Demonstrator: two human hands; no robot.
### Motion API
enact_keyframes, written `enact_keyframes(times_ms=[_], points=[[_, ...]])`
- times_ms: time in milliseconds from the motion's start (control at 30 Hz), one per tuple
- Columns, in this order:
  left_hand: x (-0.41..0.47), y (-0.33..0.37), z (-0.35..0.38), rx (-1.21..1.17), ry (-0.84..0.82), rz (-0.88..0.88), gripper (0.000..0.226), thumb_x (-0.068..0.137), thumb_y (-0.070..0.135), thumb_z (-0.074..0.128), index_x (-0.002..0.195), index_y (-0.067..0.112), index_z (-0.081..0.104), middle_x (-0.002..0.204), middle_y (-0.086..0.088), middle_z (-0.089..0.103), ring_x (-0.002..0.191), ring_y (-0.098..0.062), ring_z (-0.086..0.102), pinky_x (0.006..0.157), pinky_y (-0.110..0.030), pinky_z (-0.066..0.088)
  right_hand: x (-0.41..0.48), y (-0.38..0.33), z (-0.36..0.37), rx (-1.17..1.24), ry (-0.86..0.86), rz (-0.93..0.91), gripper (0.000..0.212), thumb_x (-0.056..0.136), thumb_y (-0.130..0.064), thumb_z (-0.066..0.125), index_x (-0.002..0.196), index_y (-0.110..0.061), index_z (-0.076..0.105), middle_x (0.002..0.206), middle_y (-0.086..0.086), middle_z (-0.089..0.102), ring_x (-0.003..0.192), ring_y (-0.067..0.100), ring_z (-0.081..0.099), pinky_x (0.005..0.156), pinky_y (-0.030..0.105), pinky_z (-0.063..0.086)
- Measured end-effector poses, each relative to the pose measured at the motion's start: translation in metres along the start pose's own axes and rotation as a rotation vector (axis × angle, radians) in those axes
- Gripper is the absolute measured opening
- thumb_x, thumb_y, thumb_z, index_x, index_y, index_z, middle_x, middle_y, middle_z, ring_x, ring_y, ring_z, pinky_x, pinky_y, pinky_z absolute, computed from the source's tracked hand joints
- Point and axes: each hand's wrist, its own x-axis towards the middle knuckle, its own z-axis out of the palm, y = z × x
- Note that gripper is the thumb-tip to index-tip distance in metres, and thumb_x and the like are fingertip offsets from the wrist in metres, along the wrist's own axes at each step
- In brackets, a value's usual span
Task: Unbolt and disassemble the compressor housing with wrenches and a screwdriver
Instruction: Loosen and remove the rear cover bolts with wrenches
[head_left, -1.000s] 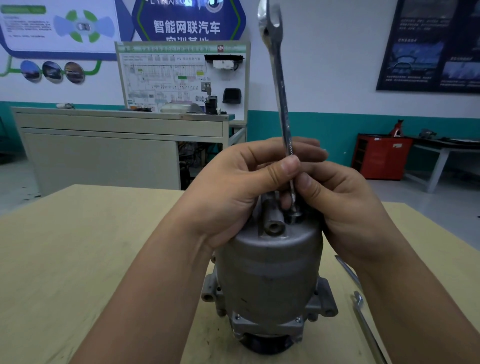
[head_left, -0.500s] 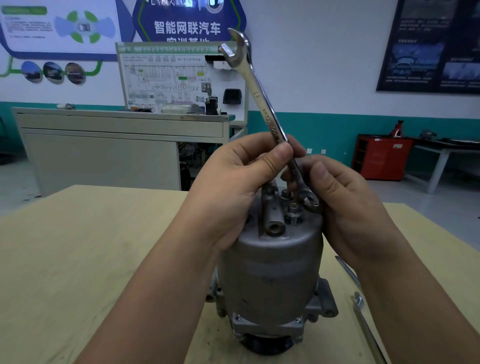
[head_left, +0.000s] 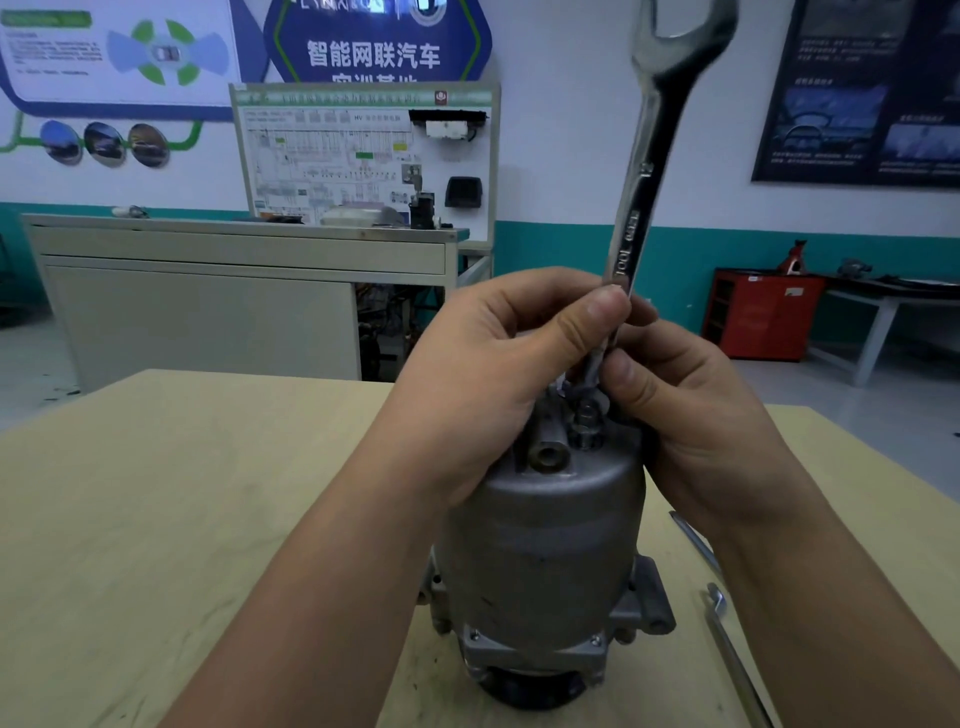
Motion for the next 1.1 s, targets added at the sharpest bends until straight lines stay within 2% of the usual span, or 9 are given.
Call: enact_keyframes(times_ms=[167, 467, 700, 800, 967, 1100], points=[[0.001, -0.0007, 0.0012, 0.043, 0.03, -0.01, 0.014, 0.078, 0.024, 0.062, 0.07, 0.022, 0.073, 0.072, 0.006, 0.07, 0.072, -0.004, 0.065, 0.067, -0.016, 0.05, 0.0006, -0.0004, 0.0006, 0.063, 0.018, 0.008, 0.033, 0.057, -0.025, 0.07, 0.089, -0.022, 0.077, 0.093, 0.001, 0.073, 0.095, 0.016, 0.067, 0.082, 0.024, 0.055], [0.0003, -0.001, -0.0001, 0.052, -0.023, -0.008, 0.013, 0.08, 0.02, 0.06, 0.078, 0.023, 0.072, 0.083, 0.003, 0.07, 0.088, -0.012, 0.065, 0.088, -0.031, 0.051, 0.001, -0.0006, 0.0032, 0.095, -0.001, -0.045, 0.028, 0.058, -0.024, 0.069, 0.085, -0.027, 0.077, 0.088, -0.007, 0.073, 0.089, 0.008, 0.068, 0.077, 0.02, 0.054], [0.0003, -0.001, -0.0005, 0.051, -0.024, 0.003, 0.012, 0.08, 0.019, 0.061, 0.077, 0.023, 0.072, 0.085, 0.004, 0.07, 0.09, -0.013, 0.064, 0.091, -0.037, 0.049, 0.001, 0.0013, 0.0028, 0.076, -0.003, -0.078, 0.028, 0.06, -0.025, 0.069, 0.086, -0.026, 0.077, 0.089, -0.007, 0.073, 0.091, 0.01, 0.068, 0.079, 0.021, 0.053], [0.0003, -0.0006, -0.0006, 0.076, -0.021, 0.007, 0.011, 0.08, 0.02, 0.061, 0.077, 0.023, 0.072, 0.086, 0.004, 0.069, 0.09, -0.012, 0.064, 0.09, -0.035, 0.049, 0.001, 0.0023, 0.0028, 0.07, -0.002, -0.08, 0.027, 0.059, -0.025, 0.07, 0.085, -0.025, 0.077, 0.088, -0.006, 0.073, 0.09, 0.011, 0.068, 0.08, 0.022, 0.054], [0.0, 0.0005, 0.0, 0.087, -0.01, 0.005, 0.01, 0.079, 0.02, 0.062, 0.077, 0.021, 0.072, 0.088, -0.002, 0.068, 0.093, -0.018, 0.063, 0.096, -0.046, 0.048, 0.0007, 0.0025, 0.0014, 0.08, -0.017, -0.091, 0.027, 0.059, -0.027, 0.07, 0.085, -0.026, 0.077, 0.087, -0.007, 0.073, 0.089, 0.008, 0.068, 0.079, 0.021, 0.053], [0.0, 0.0012, 0.0008, 0.086, -0.005, 0.003, 0.009, 0.078, 0.02, 0.063, 0.079, 0.017, 0.072, 0.092, -0.007, 0.067, 0.095, -0.02, 0.063, 0.098, -0.047, 0.047, 0.001, 0.0038, -0.0009, 0.095, -0.04, -0.106, 0.028, 0.061, -0.029, 0.073, 0.088, -0.024, 0.076, 0.089, -0.007, 0.073, 0.09, 0.009, 0.067, 0.079, 0.021, 0.053]])
